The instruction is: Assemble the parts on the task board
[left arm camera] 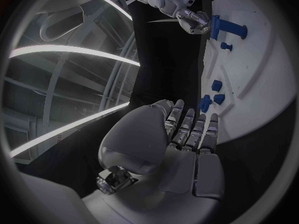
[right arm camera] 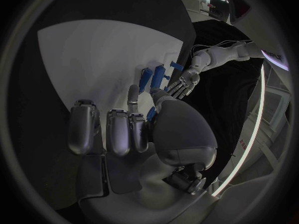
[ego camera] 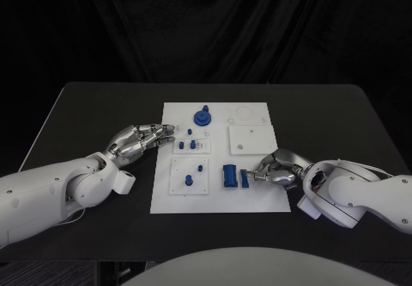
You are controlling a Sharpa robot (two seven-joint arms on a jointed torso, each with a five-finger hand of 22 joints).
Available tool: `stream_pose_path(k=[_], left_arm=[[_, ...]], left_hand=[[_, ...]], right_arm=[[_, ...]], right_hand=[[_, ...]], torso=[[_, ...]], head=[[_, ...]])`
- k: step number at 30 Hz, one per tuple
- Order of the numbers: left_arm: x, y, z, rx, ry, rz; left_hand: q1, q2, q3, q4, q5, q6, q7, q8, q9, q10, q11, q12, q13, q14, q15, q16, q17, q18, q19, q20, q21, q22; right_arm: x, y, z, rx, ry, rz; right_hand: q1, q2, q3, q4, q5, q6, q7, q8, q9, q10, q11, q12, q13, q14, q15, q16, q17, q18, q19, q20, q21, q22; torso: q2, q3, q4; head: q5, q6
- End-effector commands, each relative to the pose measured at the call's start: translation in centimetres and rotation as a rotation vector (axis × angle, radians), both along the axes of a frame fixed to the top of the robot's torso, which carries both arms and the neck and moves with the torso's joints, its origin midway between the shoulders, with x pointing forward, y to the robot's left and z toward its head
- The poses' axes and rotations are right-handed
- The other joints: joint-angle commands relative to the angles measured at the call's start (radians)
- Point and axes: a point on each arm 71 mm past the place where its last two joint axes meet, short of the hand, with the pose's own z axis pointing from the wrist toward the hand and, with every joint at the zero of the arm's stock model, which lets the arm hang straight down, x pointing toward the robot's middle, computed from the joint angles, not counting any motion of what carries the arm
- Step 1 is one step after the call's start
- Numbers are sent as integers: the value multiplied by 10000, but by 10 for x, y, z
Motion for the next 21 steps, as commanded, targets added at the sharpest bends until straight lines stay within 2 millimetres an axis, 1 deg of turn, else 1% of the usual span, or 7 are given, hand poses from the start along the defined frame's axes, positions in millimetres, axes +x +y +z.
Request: stream_pose_path(k=[1,3,4,9,13,17,21], left_arm=[[-1,-1,0,-137,-13,-81],[-1,-2,0,-137,-11,-84],[-1,-2,0,-138,-11,-85],[-1,-2,0,-139,-6,-95],[-1,-2,0,-134,2,-96],[-1,-2,0,-132,-6,-83],[-1,-2,0,-136,-13,-81]], left_hand=[[-119,16,60,-16,34,-4,42,62,9,52,25,58,16,26,31,42,15,-121,53,13,25,-6],[-119,16,60,-16,34,-4,42,62,9,52,25,58,16,26,31,42,15,-121,53,13,25,-6],[-119,16,60,-16,34,-4,42,62,9,52,25,58,16,26,31,42,15,-121,53,13,25,-6],[-119,16,60,-16,34,-4,42,62,9,52,25,58,16,26,31,42,15,-121,53,13,25,-6],[-119,16,60,-16,34,-4,42,62,9,52,25,58,16,26,31,42,15,-121,53,13,25,-6],[-119,16,60,-16,34,-4,42,62,9,52,25,58,16,26,31,42,15,-121,53,13,25,-6],[-127,8,74,-15,33,0,43,65,9,65,26,68,17,40,32,57,17,-122,50,13,23,-14]], right_arm=[[-5,0,-2,-163,297,231],[-7,-1,-3,-247,414,284],[-7,-1,-4,-297,485,317],[-9,-1,-6,-456,698,422],[-10,1,-7,-530,821,528],[-11,2,-8,-573,914,623],[-11,4,-9,-600,961,688]], right_hand=[[136,32,-186,-27,-63,-120,-108,593,494,1040,-112,27,2630,623,-130,-5,-2,119,359,-105,-13,1856],[162,42,-235,-39,-79,-178,-132,768,649,1040,-139,27,2630,622,-152,-7,-9,120,357,-123,-18,1854],[205,32,-276,-71,-97,-203,-164,940,795,1040,-157,27,2630,620,-169,-8,-16,122,356,-144,-21,1854],[353,27,-362,-165,-170,-323,-222,1320,1133,1040,-214,27,2630,603,-214,-43,-100,127,346,-182,-54,1844],[400,16,-396,-195,-224,-363,-236,1428,1230,1040,-228,27,2630,596,-226,-58,-133,130,339,-193,-73,1838],[406,16,-412,-197,-249,-373,-240,1466,1263,1040,-232,27,2630,593,-230,-66,-152,130,339,-197,-72,1839],[396,4,-470,-187,-392,-414,-244,1550,1341,1040,-238,27,2630,576,-236,-103,-235,138,325,-204,-117,1825]], torso=[[4,-5,-11],[6,-3,-12],[7,-1,-10],[2,-2,-10],[-8,-11,-17],[-12,-4,-17],[-3,-2,4]], head=[[-11,-2],[-13,-2],[-21,-2],[-23,-2],[16,-2],[18,-2],[3,-2]])
